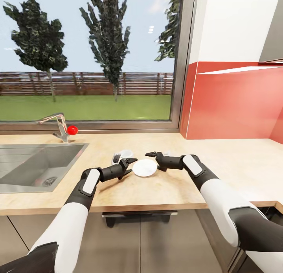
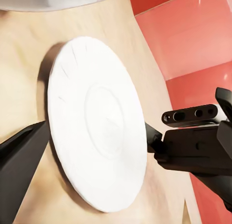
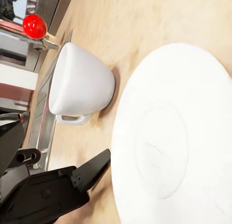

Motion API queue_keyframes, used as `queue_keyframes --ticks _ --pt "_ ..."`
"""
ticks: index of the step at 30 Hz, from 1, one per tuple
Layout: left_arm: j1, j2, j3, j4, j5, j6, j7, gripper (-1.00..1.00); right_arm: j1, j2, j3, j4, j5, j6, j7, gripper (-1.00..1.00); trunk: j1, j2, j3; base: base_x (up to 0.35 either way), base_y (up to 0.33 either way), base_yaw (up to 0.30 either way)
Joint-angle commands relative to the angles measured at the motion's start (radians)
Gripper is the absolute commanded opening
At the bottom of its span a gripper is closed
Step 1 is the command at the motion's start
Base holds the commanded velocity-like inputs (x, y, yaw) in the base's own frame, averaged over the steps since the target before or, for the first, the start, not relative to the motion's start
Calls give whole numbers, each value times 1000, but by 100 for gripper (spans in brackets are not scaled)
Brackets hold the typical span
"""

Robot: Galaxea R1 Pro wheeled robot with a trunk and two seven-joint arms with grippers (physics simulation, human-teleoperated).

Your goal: Set up a coffee station on the kitchen countertop: keep the coffee maker on the countertop, move the bottle of coffee from the kitchen shelf to the counter next to the coffee maker, place a paper coffee filter on top of the coffee maker, put the saucer next to the coffee maker with the coffee cup on the saucer, and place the electric kettle next to the coffee maker.

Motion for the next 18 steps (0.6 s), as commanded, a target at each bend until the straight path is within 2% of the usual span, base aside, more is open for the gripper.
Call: queue_keyframes --ticks 1,6,18 --pt "-1 -1 5 16 -33 3 -1 100 -1 0 2 0 8 1 8 100 0 0 -1 0 0 0" --pt "-1 -2 5 16 -33 4 -1 100 -1 14 3 1 8 1 8 100 0 0 -1 0 0 0" --pt "-1 -2 5 16 -33 5 -1 100 -1 27 2 2 8 0 8 100 0 0 -1 0 0 0"
